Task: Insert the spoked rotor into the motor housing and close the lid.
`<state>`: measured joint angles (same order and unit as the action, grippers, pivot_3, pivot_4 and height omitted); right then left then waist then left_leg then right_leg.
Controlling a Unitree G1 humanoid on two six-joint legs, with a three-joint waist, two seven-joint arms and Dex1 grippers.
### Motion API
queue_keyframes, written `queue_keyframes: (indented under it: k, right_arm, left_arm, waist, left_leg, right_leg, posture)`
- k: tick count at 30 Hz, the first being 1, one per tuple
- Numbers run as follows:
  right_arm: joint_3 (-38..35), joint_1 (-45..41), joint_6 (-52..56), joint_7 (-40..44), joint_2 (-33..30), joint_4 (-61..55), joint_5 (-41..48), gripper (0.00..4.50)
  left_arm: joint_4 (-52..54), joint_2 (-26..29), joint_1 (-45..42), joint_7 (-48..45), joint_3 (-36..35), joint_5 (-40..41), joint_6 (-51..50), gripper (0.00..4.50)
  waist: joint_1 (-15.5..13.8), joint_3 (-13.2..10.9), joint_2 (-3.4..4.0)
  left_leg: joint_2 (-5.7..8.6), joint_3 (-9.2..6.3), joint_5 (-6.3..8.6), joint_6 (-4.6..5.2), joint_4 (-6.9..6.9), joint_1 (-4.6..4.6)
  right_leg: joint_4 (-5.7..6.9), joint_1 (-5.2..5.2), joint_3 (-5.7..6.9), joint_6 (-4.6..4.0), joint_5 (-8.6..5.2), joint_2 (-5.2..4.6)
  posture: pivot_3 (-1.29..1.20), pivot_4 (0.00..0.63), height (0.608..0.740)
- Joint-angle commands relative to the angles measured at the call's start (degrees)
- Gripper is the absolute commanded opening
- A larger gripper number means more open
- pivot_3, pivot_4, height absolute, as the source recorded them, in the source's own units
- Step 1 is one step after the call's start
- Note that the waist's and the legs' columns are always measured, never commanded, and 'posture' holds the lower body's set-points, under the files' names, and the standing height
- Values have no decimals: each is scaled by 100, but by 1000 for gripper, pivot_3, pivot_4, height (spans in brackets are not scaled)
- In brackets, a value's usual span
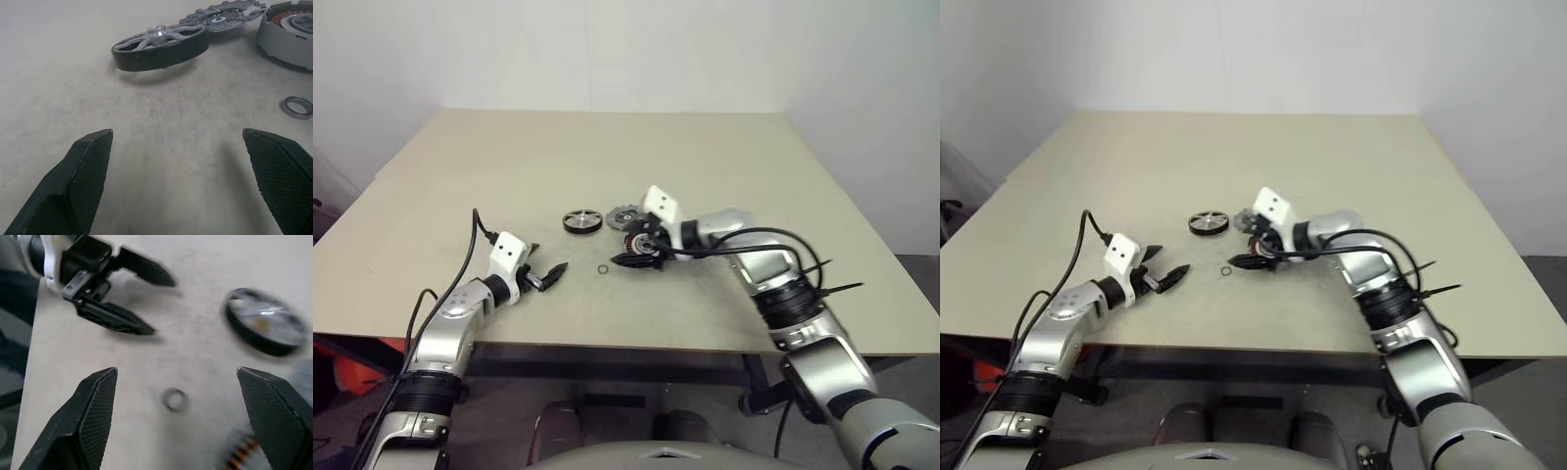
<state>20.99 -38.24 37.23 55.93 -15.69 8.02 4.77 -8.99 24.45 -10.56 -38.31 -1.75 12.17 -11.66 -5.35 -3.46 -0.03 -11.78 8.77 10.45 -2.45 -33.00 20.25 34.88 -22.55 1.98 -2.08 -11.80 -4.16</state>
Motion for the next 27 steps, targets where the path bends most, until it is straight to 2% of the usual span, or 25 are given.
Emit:
queue_keyframes:
  k: [1,7,16,27]
  right_arm:
    - [111,16,-94,-290,120,120,-130,4014]
    - [369,128,-159,-501,304,470,-261,4014]
    - [428,55,-329,-519,225,830,-381,4014]
    - [493,5,-362,-678,190,1317,-557,4014]
  left_arm:
    - [117,114,-93,-17,-70,-2,4,4500]
    - [259,140,55,9,-97,12,-30,4500]
    - [296,158,86,62,-132,18,-59,4500]
    - [305,138,128,108,-110,19,-33,4500]
  waist:
    - [-11,-1,1]
    - [2,-1,1]
    - [-13,0,0]
    - [-15,0,0]
  left_leg:
    - [1,0,0,0,0,3]
    - [2,0,-1,-2,1,18]
    - [5,-1,-5,-8,2,16]
    - [6,-4,-5,-10,2,-23]
  right_leg:
    - [0,-1,0,-1,1,-1]
    - [0,-15,-1,-10,6,-2]
    - [0,-8,-2,7,-3,-3]
    - [0,27,-5,28,-16,-4]
  posture:
    - [0,0,740]
    - [0,0,740]
    - [0,0,740]
    - [0,0,740]
